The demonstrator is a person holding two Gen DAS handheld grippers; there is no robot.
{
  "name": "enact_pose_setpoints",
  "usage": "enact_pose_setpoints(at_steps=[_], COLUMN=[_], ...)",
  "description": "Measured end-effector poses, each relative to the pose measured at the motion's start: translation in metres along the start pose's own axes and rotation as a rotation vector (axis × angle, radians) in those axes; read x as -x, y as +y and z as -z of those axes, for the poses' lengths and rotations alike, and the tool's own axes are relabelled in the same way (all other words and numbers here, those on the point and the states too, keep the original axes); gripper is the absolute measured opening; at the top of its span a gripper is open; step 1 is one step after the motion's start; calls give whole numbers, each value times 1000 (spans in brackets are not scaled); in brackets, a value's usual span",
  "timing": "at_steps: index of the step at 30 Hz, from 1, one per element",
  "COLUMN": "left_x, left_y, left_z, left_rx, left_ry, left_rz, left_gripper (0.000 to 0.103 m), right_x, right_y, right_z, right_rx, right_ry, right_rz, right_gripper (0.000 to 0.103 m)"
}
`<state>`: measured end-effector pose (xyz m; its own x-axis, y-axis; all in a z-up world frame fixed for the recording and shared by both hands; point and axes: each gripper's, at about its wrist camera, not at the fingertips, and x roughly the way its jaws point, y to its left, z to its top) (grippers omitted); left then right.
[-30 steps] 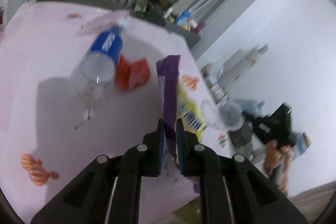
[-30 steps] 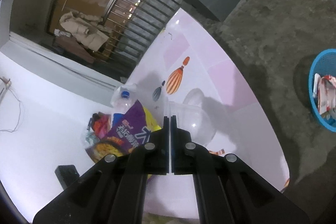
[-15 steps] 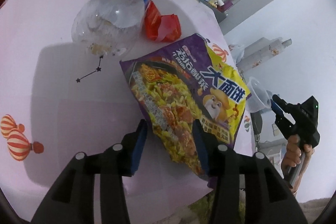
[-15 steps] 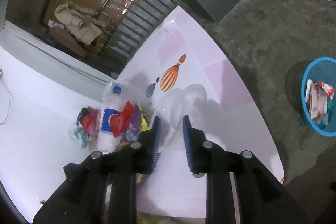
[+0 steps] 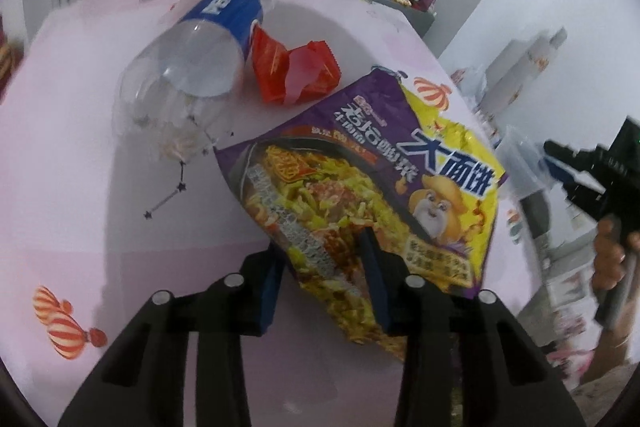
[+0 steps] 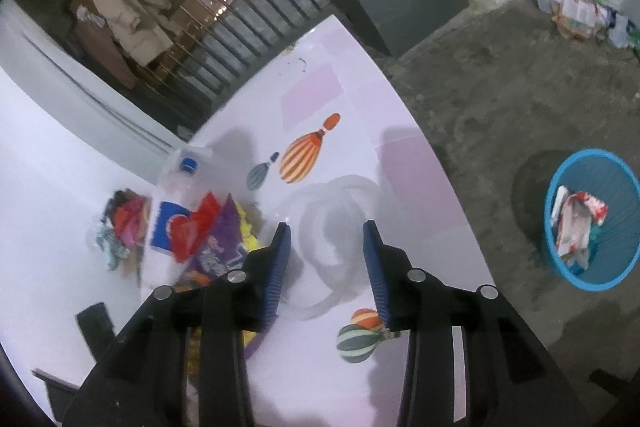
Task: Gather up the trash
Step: 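Grasp the clear plastic cup with the right tool while the left tool holds the snack bag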
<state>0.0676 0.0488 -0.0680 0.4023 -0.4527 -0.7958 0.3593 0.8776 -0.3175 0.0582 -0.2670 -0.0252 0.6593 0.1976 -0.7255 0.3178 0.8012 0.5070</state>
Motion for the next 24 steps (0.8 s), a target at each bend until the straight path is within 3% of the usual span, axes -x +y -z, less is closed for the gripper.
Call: enact_pose_setpoints(at_steps=[8, 12, 17, 24], left_x=[-3, -4, -3, 14], left_y=[2, 3, 0, -13], left_z=[-3, -2, 1, 2], left_rx=[-3, -11, -31, -101], left_ry=[-5, -10, -26, -124], left_rz=[-23, -22, -19, 34], left_gripper=[12, 7, 4, 0], right_x=[-5, -7, -12, -4], right_y=[1, 2, 0, -7], right_z=[3, 4, 5, 7], right_rx=[57, 66, 58, 24], right_ry=[2, 3, 17, -11], right_rz=[98, 127, 125, 93], right_gripper=[23, 18, 5, 4])
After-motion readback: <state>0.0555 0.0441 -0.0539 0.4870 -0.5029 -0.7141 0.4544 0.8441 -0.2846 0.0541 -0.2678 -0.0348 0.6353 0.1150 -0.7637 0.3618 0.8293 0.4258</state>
